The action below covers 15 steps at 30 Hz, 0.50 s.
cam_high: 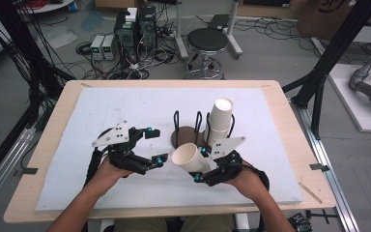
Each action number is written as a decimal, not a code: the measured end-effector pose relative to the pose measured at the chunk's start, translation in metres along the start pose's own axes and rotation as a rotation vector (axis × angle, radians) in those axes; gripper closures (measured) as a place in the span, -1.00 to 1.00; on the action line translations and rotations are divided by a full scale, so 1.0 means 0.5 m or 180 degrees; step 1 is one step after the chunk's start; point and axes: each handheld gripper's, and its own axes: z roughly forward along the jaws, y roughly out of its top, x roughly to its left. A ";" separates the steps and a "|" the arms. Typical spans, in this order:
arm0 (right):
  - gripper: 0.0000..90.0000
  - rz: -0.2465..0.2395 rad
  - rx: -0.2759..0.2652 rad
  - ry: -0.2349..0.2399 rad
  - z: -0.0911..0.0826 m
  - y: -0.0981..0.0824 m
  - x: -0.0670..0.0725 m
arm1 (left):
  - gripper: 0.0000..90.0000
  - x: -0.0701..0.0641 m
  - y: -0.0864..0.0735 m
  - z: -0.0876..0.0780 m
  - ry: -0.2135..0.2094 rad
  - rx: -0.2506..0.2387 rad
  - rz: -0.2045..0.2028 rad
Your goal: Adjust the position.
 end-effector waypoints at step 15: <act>-0.25 0.0187 -0.0785 -0.0359 -0.051 -0.086 -0.007 | -0.64 0.029 -0.067 -0.049 0.0556 -0.0301 -0.0079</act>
